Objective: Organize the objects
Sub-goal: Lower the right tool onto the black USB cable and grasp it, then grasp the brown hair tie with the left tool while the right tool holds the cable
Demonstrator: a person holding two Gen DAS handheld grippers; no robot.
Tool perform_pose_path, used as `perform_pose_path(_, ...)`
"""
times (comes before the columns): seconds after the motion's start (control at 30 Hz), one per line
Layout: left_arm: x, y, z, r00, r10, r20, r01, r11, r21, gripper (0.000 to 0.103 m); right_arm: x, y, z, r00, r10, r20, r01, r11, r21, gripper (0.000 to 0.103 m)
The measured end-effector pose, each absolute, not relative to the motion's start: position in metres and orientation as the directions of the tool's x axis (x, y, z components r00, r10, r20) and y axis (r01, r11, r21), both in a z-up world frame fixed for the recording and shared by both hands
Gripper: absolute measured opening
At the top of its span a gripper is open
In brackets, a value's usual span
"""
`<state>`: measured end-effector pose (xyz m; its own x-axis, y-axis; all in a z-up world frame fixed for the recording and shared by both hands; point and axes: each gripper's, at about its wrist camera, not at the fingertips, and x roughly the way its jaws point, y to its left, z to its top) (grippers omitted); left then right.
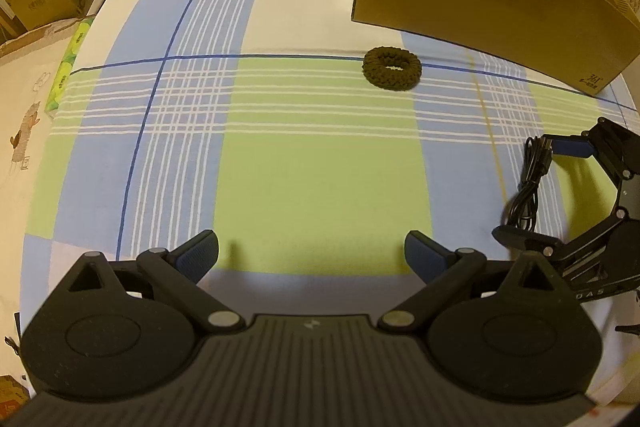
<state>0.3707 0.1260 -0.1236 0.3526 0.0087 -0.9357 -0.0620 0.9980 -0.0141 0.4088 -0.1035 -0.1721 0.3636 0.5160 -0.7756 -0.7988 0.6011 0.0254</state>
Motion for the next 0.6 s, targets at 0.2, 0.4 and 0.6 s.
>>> perform_pose_path(0.2, 0.377, 0.123, -0.127, 0.348, 0.008, -0.937, -0.056, 0.998, -0.012, 0.098, 0.415, -0.103, -0.171, 0.399, 0.486, -0.777, -0.754, 0.656, 0.023, 0.093)
perform_pose_path(0.4, 0.388, 0.12, -0.132, 0.351, 0.001, -0.937, -0.034, 0.999, -0.012, 0.098, 0.426, -0.116, -0.17, 0.463, 0.414, -0.784, -0.653, 0.757, 0.014, 0.092)
perform_pose_path(0.6, 0.404, 0.11, -0.138, 0.386, -0.009, -0.922, 0.01, 1.0, -0.005, 0.098, 0.438, -0.139, -0.167, 0.518, 0.332, -0.789, -0.531, 0.847, 0.008, 0.092)
